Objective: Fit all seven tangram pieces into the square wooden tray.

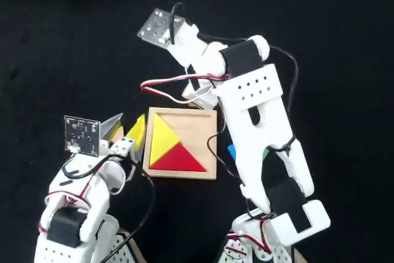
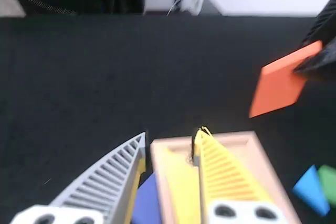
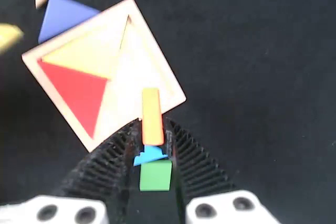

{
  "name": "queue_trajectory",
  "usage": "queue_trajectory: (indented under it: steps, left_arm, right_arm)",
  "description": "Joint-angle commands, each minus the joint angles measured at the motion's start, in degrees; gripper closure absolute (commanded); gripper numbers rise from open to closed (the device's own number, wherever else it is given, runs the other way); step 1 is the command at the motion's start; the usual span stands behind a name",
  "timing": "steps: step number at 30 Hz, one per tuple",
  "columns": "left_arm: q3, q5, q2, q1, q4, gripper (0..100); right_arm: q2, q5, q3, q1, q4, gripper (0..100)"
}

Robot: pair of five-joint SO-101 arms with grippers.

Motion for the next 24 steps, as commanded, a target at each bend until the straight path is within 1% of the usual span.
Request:
queue_trajectory:
  steps: [1, 4, 7, 10, 13, 17, 20, 22, 24]
  left_arm:
    - [-4.7, -4.57, 0.44, -1.98, 7.65, 84]
    - [-5.23, -6.24, 0.88, -1.98, 10.81, 84]
    - [-7.87, -6.24, 5.71, -3.03, 10.64, 84]
    - [-13.58, -7.03, 16.62, -3.38, 9.85, 84]
    - [-21.41, -10.2, 32.09, -3.56, 9.76, 84]
    - [-30.9, -10.37, 51.25, -5.85, 10.2, 84]
    - [-34.86, -10.37, 60.4, -8.04, 9.76, 84]
    - [-35.65, -10.37, 65.23, -9.19, 8.35, 84]
    - [-35.47, -10.29, 68.92, -10.59, 6.42, 84]
  right_arm:
    - [-4.26, 2.99, 2.51, 1.49, -1.23, 98.8]
    - [-10.24, 5.19, 9.01, 1.41, -3.6, 98.8]
    - [-17.98, 5.8, 21.05, 1.67, -10.73, 98.8]
    - [-25.27, 5.8, 34.95, 1.76, -20.48, 98.8]
    - [-29.67, 5.45, 44.44, 1.76, -26.9, 98.8]
    - [-30.29, 1.93, 48.4, 1.76, -30.77, 98.8]
    - [-30.29, 1.49, 52.18, 1.41, -35.08, 98.8]
    - [-30.29, 1.67, 55.6, 1.76, -39.74, 98.8]
    - [-30.29, 3.6, 58.86, 2.2, -42.99, 98.8]
